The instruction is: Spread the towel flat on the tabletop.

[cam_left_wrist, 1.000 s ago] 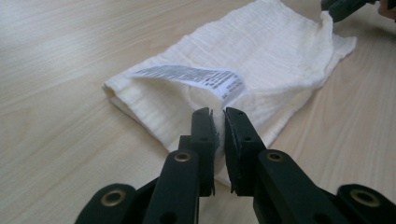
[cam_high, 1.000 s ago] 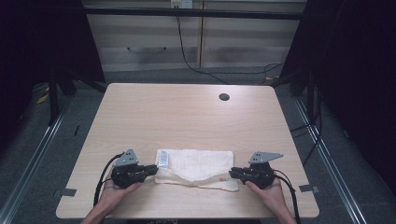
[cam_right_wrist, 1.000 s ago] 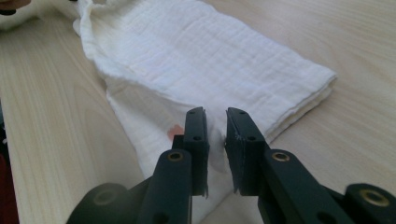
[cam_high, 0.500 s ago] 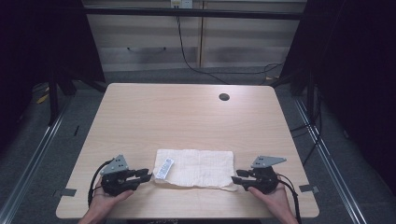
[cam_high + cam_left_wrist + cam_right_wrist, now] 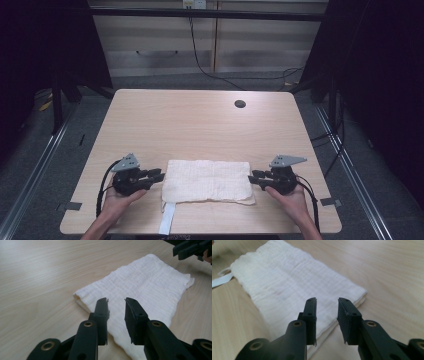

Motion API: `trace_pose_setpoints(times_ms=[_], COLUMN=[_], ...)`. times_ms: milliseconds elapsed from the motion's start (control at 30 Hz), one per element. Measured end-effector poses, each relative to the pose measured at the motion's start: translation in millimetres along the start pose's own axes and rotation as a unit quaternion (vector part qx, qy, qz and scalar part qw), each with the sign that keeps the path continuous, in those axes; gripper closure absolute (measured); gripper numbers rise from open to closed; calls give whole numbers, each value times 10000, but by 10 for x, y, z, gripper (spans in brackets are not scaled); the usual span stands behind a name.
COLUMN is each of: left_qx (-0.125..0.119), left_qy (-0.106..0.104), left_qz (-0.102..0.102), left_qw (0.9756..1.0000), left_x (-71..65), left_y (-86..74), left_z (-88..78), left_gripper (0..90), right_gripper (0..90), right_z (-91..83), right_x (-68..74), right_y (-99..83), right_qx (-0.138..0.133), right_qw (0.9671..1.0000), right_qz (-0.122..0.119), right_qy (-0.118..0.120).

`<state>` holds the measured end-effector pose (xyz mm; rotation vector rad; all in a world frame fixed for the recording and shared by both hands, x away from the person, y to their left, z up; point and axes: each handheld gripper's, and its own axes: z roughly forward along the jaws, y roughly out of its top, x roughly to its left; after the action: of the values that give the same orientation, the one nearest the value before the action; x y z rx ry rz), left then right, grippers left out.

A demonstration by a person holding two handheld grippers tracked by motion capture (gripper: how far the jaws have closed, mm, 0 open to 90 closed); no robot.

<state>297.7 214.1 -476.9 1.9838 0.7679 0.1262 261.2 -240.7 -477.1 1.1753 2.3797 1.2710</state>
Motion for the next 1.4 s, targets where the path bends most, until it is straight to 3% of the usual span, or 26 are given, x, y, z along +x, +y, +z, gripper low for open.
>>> trace_pose_setpoints(times_ms=[133, 233, 333, 433, 667, 833, 1133, 1400], left_qx=[244, 471, 649, 622, 586, 562, 563, 645], left_qy=[-5, 60, 177, 149, 79, 62, 109, 166], left_qz=[-74, -8, 180, 176, 176, 143, 75, 115], left_qw=[9997, 9989, 9976, 9978, 9981, 9983, 9983, 9977], left_x=[66, 72, 47, 58, 97, 101, 131, 72], left_y=[45, 20, -26, -37, -68, -70, -78, -118], left_z=[280, 406, 458, 459, 444, 449, 423, 342], left_gripper=[773, 780, 780, 781, 803, 803, 803, 802], right_gripper=[748, 754, 761, 724, 666, 656, 789, 869], right_z=[141, 223, 329, 436, 575, 625, 592, 537], right_x=[-147, -231, -325, -378, -495, -493, -472, -430], right_y=[150, 225, 262, 269, 237, 230, 185, 176], right_qx=[-138, -163, -18, 126, 285, 328, 407, 428], right_qw=[9998, 9997, 9998, 9997, 9989, 9990, 9986, 9985], right_qz=[84, 128, 161, 107, 312, 292, 294, 281], right_qy=[-62, -101, -131, -157, -208, -43, 181, 217])
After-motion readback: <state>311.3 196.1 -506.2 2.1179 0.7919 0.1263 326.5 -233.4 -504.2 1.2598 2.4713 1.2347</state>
